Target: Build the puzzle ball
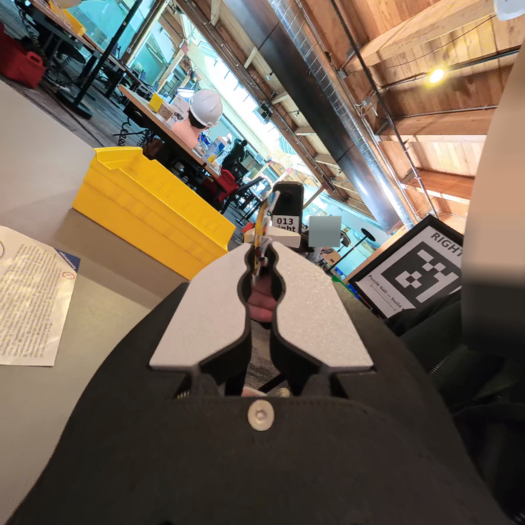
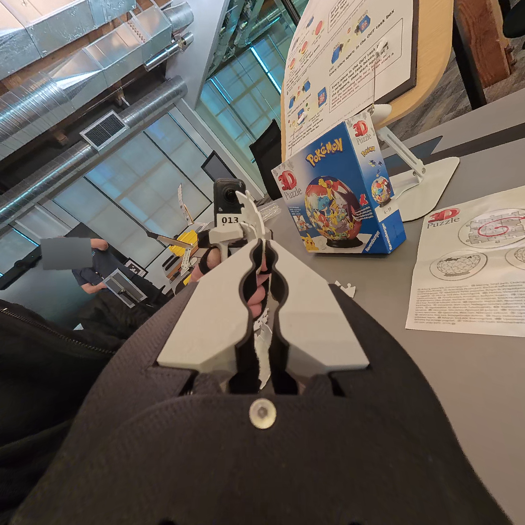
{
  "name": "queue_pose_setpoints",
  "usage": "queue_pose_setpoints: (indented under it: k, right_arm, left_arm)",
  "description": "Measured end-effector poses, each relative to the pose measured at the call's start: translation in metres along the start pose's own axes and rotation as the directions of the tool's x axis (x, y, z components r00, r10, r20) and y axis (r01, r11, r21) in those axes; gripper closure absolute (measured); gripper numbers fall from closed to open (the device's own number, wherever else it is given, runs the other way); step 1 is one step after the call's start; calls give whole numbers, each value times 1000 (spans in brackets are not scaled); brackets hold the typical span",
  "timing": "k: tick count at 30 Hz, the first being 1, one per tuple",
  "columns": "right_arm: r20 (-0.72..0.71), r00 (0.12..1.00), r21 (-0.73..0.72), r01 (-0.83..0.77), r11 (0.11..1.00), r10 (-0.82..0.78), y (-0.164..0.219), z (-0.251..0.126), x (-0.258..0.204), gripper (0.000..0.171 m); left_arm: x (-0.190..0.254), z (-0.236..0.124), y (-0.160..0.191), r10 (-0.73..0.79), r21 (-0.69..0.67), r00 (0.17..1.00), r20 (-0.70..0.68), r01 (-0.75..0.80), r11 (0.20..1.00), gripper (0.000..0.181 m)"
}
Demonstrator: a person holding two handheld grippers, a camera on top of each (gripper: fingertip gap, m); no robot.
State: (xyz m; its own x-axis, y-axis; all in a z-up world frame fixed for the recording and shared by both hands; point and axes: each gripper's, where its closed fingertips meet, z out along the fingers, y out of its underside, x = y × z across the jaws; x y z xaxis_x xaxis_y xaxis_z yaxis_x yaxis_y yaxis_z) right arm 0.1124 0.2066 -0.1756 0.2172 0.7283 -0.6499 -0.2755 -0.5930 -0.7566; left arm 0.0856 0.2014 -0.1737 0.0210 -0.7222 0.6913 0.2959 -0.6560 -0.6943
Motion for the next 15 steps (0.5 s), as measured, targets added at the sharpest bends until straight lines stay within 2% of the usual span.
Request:
queue_pose_setpoints:
  k: [6, 10, 15]
  right_arm:
    - [-15, 999, 1, 41, 999, -41, -1, 0, -2, 171]
    - [-45, 991, -8, 124, 992, -125, -1, 1, -3, 171]
    - [-58, 985, -8, 160, 987, -160, -2, 1, -3, 171]
  left_arm:
    - [-5, -1, -1, -30, 9, 998, 57, 30, 1000, 178]
    - [-7, -1, -2, -119, 38, 992, 32, 117, 992, 179]
    - [-8, -1, -1, -118, 52, 993, 30, 116, 992, 179]
